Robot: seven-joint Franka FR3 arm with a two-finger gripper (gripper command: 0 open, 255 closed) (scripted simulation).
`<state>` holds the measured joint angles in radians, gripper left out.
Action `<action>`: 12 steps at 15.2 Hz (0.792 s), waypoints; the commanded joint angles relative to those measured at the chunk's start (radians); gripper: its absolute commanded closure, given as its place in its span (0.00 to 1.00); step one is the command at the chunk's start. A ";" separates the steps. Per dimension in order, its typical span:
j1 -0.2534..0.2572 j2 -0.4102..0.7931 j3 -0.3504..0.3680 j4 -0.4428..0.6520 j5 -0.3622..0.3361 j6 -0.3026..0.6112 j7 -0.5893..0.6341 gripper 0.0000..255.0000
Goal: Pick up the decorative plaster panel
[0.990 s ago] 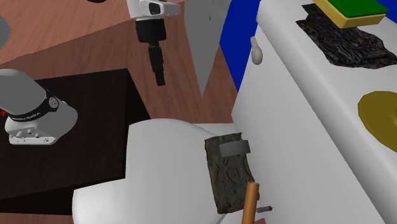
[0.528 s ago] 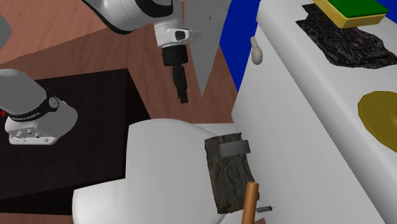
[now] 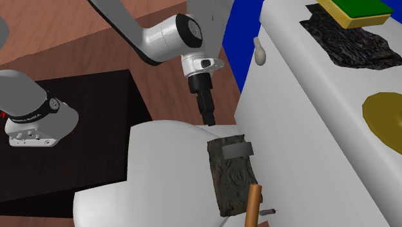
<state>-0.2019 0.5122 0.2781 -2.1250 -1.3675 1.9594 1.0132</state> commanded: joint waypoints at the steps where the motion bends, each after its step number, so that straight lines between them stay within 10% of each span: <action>1: 0.021 0.077 -0.032 0.072 -0.061 -0.045 0.022 0.00; 11: 0.039 0.193 -0.058 0.136 -0.108 -0.050 0.080 0.00; 12: 0.039 0.193 -0.058 0.136 -0.109 -0.050 0.081 1.00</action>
<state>-0.1631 0.7046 0.2206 -1.9889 -1.4757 1.9098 1.0922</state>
